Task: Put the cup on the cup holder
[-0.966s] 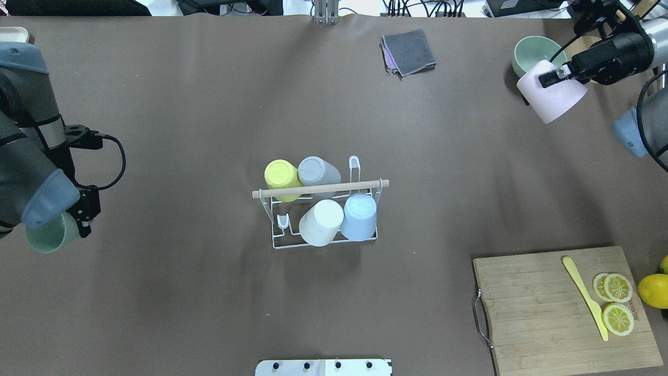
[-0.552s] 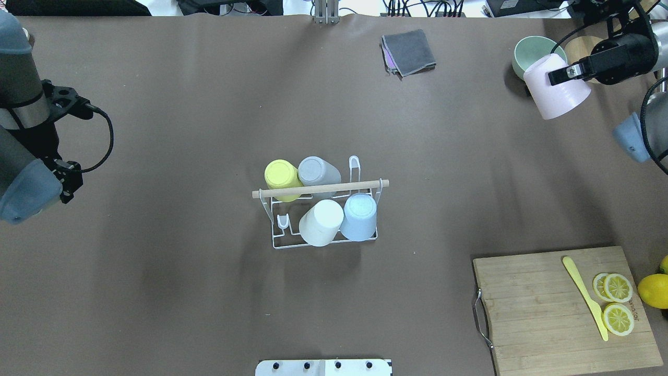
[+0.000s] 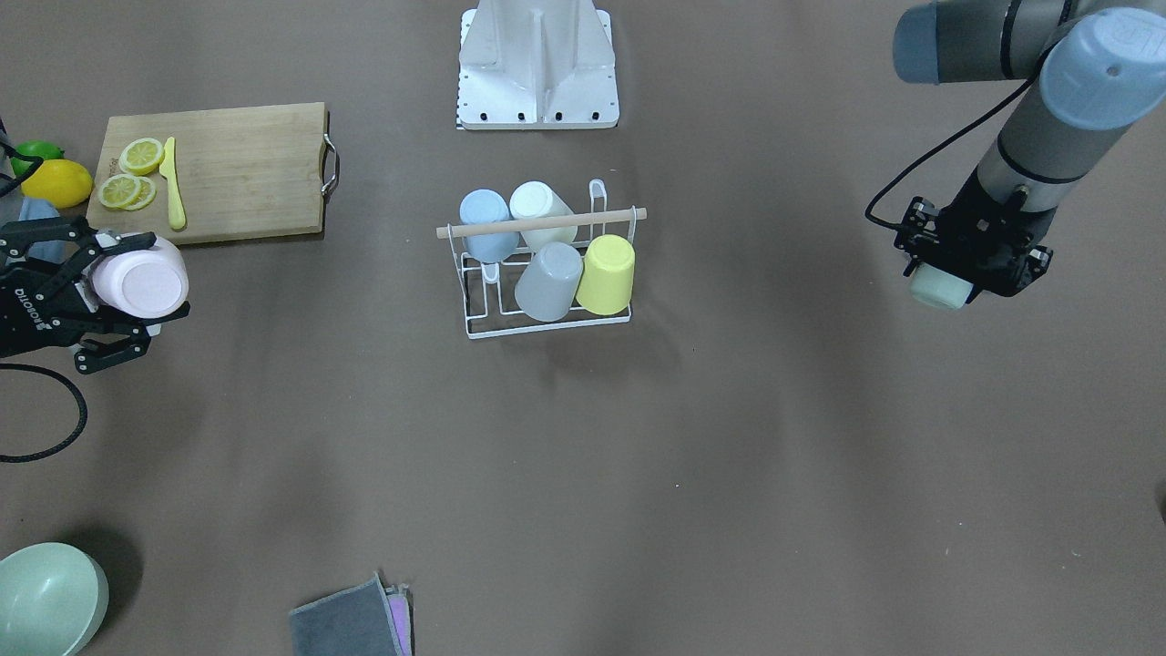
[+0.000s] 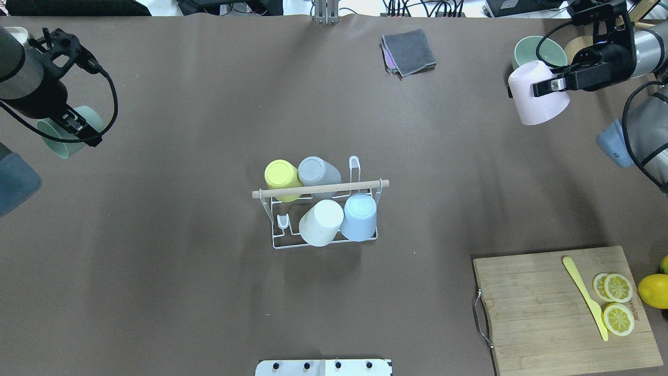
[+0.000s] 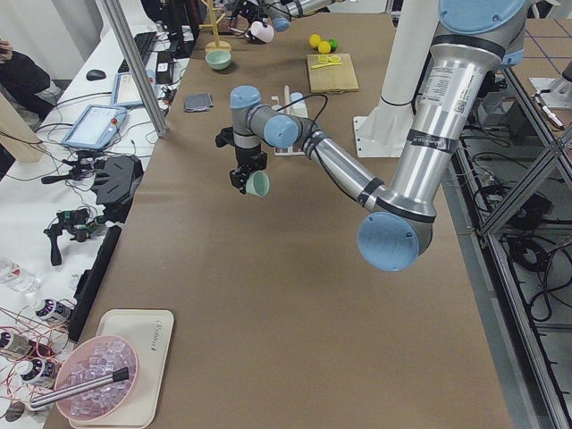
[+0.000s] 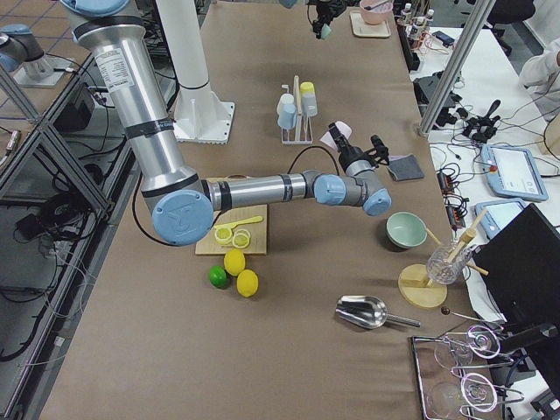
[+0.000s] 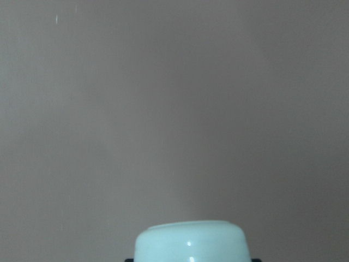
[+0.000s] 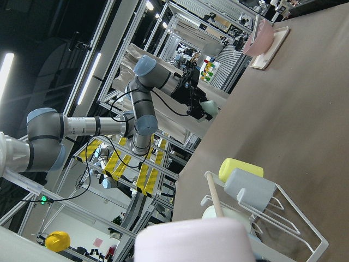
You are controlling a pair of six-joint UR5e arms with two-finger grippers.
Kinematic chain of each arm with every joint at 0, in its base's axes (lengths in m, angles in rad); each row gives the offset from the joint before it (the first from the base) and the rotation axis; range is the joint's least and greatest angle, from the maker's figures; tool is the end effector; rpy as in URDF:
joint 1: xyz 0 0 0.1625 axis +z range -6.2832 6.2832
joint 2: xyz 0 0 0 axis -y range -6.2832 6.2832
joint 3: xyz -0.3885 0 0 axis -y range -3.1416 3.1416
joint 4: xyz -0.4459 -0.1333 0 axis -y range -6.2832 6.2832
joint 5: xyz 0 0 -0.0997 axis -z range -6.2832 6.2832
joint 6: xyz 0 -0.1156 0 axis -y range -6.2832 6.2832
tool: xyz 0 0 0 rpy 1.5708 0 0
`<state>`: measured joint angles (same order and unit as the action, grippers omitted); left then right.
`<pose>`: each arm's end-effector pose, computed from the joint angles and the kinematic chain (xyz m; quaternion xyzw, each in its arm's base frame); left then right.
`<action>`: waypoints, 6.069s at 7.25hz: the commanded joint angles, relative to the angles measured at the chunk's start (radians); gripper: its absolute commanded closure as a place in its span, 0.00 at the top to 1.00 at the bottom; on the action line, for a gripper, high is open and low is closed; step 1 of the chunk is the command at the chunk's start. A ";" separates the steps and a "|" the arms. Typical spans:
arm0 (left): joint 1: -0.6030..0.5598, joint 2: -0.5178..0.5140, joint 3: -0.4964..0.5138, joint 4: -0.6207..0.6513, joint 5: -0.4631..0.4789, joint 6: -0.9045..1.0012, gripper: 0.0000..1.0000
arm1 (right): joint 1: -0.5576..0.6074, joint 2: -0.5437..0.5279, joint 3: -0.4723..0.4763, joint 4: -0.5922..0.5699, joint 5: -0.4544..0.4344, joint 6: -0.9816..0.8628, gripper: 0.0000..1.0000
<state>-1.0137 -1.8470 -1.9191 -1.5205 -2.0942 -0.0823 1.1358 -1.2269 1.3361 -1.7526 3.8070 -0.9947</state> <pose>0.2562 -0.5541 0.3055 0.1817 0.3215 0.2891 0.8832 -0.2477 -0.6335 0.4157 0.2330 -0.8681 -0.2619 0.3515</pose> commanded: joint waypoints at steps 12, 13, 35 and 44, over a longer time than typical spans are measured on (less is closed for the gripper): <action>0.668 0.030 0.015 -1.472 1.069 -0.461 0.00 | -0.200 0.144 -0.074 -0.007 0.122 -0.771 0.34; 0.731 0.003 0.015 -1.474 1.171 -0.455 0.00 | -0.212 0.156 -0.075 -0.007 0.143 -0.774 0.34; 0.876 -0.055 0.126 -1.636 1.379 -0.272 0.00 | -0.422 0.336 -0.236 -0.027 0.184 -1.065 0.37; 0.854 -0.055 0.106 -1.632 1.375 -0.286 0.00 | -0.329 0.317 -0.227 -0.074 0.169 -1.032 0.96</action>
<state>-0.1871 -1.8950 -1.8140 -3.1536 -0.7200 -0.3627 0.7719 -0.8947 1.1032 -1.8223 3.9799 -2.0451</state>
